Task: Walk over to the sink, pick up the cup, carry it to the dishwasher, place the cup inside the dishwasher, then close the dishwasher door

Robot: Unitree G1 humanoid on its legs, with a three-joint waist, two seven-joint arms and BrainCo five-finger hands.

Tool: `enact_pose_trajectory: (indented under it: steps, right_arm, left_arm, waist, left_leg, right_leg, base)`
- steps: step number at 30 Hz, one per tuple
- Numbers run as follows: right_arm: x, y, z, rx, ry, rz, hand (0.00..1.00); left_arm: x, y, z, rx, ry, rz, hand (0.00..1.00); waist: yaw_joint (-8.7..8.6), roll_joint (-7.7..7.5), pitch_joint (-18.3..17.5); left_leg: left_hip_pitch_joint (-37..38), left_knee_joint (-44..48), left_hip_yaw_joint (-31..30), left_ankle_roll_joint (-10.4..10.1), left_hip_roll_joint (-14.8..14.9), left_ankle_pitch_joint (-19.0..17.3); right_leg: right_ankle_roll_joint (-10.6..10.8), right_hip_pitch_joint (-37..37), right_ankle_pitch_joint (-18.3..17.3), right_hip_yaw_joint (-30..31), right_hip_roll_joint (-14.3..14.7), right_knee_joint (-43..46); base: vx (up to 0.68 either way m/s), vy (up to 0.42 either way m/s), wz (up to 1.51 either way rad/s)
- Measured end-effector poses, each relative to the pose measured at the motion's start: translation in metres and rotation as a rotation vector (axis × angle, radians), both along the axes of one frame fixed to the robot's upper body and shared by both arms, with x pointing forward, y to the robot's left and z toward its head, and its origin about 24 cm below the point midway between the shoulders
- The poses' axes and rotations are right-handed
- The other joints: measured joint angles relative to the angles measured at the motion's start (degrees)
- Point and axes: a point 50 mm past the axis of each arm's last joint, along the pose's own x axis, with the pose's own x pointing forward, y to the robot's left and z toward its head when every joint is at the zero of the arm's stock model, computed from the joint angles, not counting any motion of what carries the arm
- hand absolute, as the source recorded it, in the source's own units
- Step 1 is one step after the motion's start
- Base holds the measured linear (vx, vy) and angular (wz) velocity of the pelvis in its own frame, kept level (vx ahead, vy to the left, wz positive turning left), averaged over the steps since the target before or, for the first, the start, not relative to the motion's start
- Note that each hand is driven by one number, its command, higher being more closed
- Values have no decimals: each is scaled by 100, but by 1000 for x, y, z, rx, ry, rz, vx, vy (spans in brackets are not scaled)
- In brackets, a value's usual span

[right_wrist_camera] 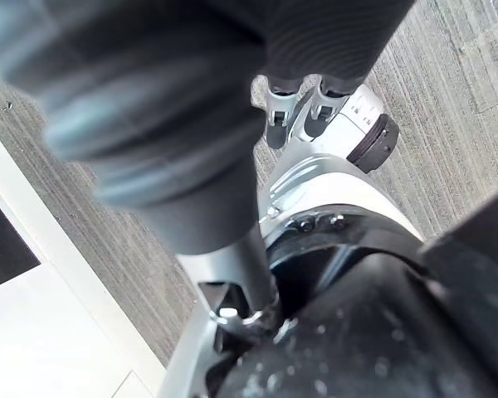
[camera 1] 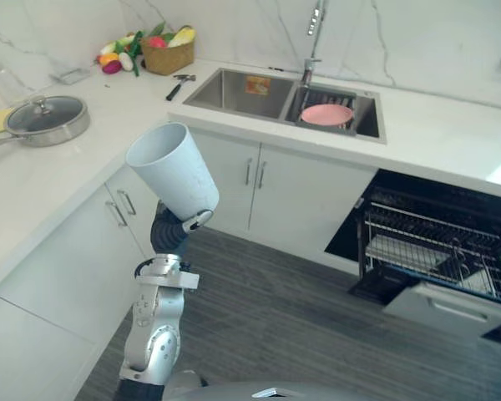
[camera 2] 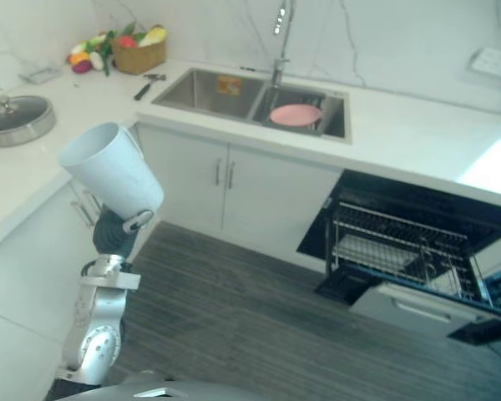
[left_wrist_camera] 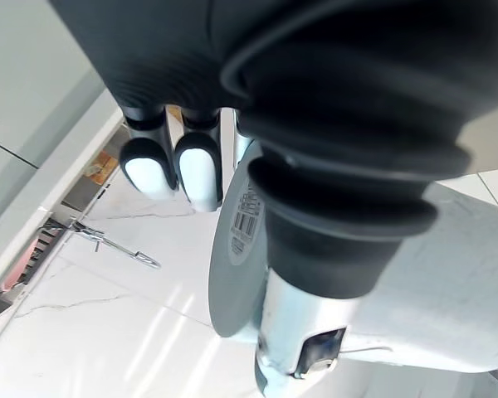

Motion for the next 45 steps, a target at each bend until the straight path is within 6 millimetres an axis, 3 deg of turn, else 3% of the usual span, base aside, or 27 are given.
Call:
enact_pose_trajectory:
  steps: [3, 4, 5, 6, 7, 8, 9, 10, 11, 13, 14, 16, 17, 19, 20, 23, 25, 26, 27, 28, 31, 32, 34, 35, 36, 40, 45]
  right_arm:
    - [-9, 4, 0, 12, 11, -36, 0]
    - [-6, 8, -1, 27, -10, -52, 0]
    - [-6, 10, -1, 30, -14, -61, 0]
    - [-6, 9, -1, 35, -28, -61, 0]
    - [-6, 8, 0, 35, -37, -65, 0]
    - [-4, 8, 0, 42, -57, -76, 0]
    - [-1, 9, 0, 48, -73, -76, 0]
    - [2, 14, 0, 61, -94, -85, 0]
    - [3, 18, -1, 63, -108, -106, 0]
    - [3, 25, -1, 70, -118, -128, 0]
    - [1, 27, -2, 72, -109, -137, 0]
    - [-5, 32, -2, 89, -87, -150, 0]
    - [-7, 31, -2, 92, -79, -149, 0]
    - [-9, 25, -1, 98, -74, -121, 0]
    - [-4, 23, -1, 110, -78, -100, 0]
    - [0, 26, -2, 136, -69, -76, 0]
    - [-2, 23, -2, 136, -57, -81, 0]
    - [-3, 17, 0, 118, -65, -85, 0]
    - [-7, 11, 1, 106, -60, -90, 0]
    - [-5, 12, 1, 107, -70, -81, 0]
    - [-5, 5, 3, 82, -70, -66, 0]
    - [-5, -1, 4, 61, -66, -56, 0]
    - [-4, -8, 6, 42, -59, 1, 0]
    - [0, -13, 7, 28, -68, 30, 0]
    - [1, -16, 8, 19, -70, 47, 0]
    - [-4, -7, 6, 27, -44, 38, 0]
    - [-11, 1, 6, 29, -47, -7, 0]
  left_arm:
    - [1, -10, 1, 7, -20, -50, 100]
    - [2, -14, 4, 26, -46, -86, 100]
    - [3, -15, 2, 43, -46, -103, 100]
    - [4, -16, -1, 53, -33, -110, 100]
    - [4, -17, -2, 47, -31, -110, 100]
    - [6, -12, 0, 57, -40, -87, 100]
    - [9, -8, 1, 62, -39, -71, 100]
    - [15, -4, 0, 69, -26, -54, 100]
    - [19, -2, -1, 74, -14, -48, 100]
    - [20, -2, -1, 73, -5, -45, 100]
    - [21, -4, -1, 69, 5, -53, 100]
    - [21, -2, -2, 71, 16, -51, 100]
    - [21, -2, -5, 62, 31, -45, 100]
    - [20, -10, -11, 29, 68, -58, 100]
    - [21, -15, -10, 32, 65, -76, 100]
    - [17, -25, -13, 30, 89, -116, 100]
    - [15, -31, -14, 27, 91, -142, 100]
    - [14, -35, -11, 15, 82, -152, 100]
    - [12, -33, -10, 9, 77, -144, 100]
    - [10, -31, -9, 6, 70, -134, 100]
    - [10, -29, -10, 7, 72, -131, 100]
    - [10, -26, -11, 11, 77, -120, 100]
    - [8, -17, -13, 15, 82, -87, 100]
    - [4, -11, -10, 13, 67, -67, 100]
    - [2, -8, -8, 11, 55, -55, 100]
    - [-1, 7, -9, 57, 49, -27, 100]
    - [-3, 3, -4, 90, 16, -76, 100]
  waist:
    - [-16, -51, -158]
    - [-31, -201, -167]
    - [-81, -301, -180]
    - [-163, -275, -174]
    - [-229, -186, -155]
    - [-257, -144, -139]
    - [-305, -143, -138]
    - [-380, -73, -128]
    - [-444, -60, -71]
    - [-522, -85, -21]
    - [-533, -117, -19]
    - [-539, -306, -44]
    - [-520, -282, -50]
    - [-565, 110, -148]
    - [-574, 177, -138]
    - [-587, 115, -101]
    - [-488, 119, -59]
    - [-428, 319, 4]
    - [-400, 356, -20]
    - [-357, 393, -16]
    - [-293, 401, 10]
    - [-175, 355, 41]
    - [-89, 295, 28]
    - [-76, 296, 26]
    - [-2, 317, 48]
    - [-60, -77, -1]
    - [-195, -95, -22]
  left_leg:
    - [591, -717, -24, -40, -170, -204]
    - [866, -979, -19, 61, -369, -403]
    - [1086, -1151, -68, 37, -540, -412]
    - [1417, -1413, -156, 42, -650, -407]
    - [1550, -1502, -179, 68, -644, -402]
    - [1621, -1537, -147, 159, -621, -407]
    - [1633, -1527, -125, 133, -570, -423]
    - [1683, -1529, -114, 71, -408, -406]
    - [1766, -1554, -135, 7, -250, -413]
    - [1937, -1566, -153, -157, 21, -450]
    - [2066, -1548, -159, -350, 120, -557]
    - [2423, -1515, -151, -555, 49, -951]
    - [2506, -1449, -138, -621, 106, -1077]
    - [2498, -1227, -116, -781, 535, -1320]
    - [2502, -1228, -141, -745, 583, -1268]
    - [2401, -630, -283, -535, 600, -931]
    - [1821, 818, -509, -674, 815, -612]
    - [1127, 2217, -761, -626, 1113, 81]
    - [781, 2898, -868, -587, 1270, 807]
    - [481, 3424, -972, -569, 1343, 1089]
    - [-330, 3765, -876, -394, 1238, 3]
    - [-433, 3251, -719, -399, 1079, -412]
    - [-362, 1829, -735, -341, 745, -723]
    - [-273, 652, -1017, -293, 494, -630]
    - [-216, -18, -1367, -490, 310, -167]
    - [28, -53, -914, -230, 36, -332]
    - [777, -740, -426, -205, -11, -347]
  right_leg:
    - [131, -735, -23, 18, 12, 2013]
    - [444, -1310, 204, 43, -103, 3233]
    - [543, -1557, 565, -9, -289, 3857]
    - [279, -1683, 1153, -234, -475, 4282]
    - [126, -1767, 1362, -345, -523, 4457]
    - [-139, -2068, 810, -427, -585, 4816]
    - [-254, -2371, 203, -542, -565, 4907]
    - [-240, -2653, -302, -762, -427, 4698]
    - [-226, -2782, -522, -887, -261, 4263]
    - [-215, -2830, -519, -949, 33, 2884]
    - [-238, -2722, -62, -932, 148, 1794]
    - [-203, -2585, 1159, -728, 104, 896]
    - [-72, -2502, 853, -728, 121, 961]
    - [-213, -2504, 523, -922, 490, 1160]
    - [-248, -2592, 323, -947, 537, 1346]
    - [-287, -2419, -30, -968, 537, 1490]
    - [-376, -2151, -133, -971, 640, 1284]
    - [-438, -1880, -170, -950, 856, 1037]
    - [-493, -1677, -195, -886, 958, 855]
    - [-585, -1493, -178, -795, 1032, 696]
    - [-677, -1151, -173, -686, 1046, 416]
    - [-668, -962, -177, -454, 1004, 269]
    - [-584, -787, -191, -138, 910, 91]
    - [-469, -809, -262, 82, 879, 107]
    - [-320, -835, -359, 354, 910, 201]
    - [-118, -770, -405, 765, 568, 73]
    - [29, -765, -200, 730, 434, 344]
  base:
    - [208, 53, 6]
    - [63, 28, 13]
    - [37, -1, 16]
    - [14, -20, 16]
    - [124, 33, 2]
    - [182, 52, -10]
    - [139, 2, -7]
    - [-31, -85, 8]
    - [-171, -123, 21]
    - [-180, -95, 14]
    - [-113, -101, 5]
    - [55, -162, -1]
    - [273, -170, -13]
    - [363, -142, -7]
    - [301, -122, 4]
    - [245, -164, 1]
    - [230, -147, -8]
    - [261, -57, -27]
    - [310, -7, -41]
    - [249, 33, -38]
    - [260, 40, -33]
    - [269, 93, -68]
    - [214, 143, -94]
    - [10, 182, -109]
    - [27, 178, -98]
    - [321, 211, -45]
    - [256, 79, -55]
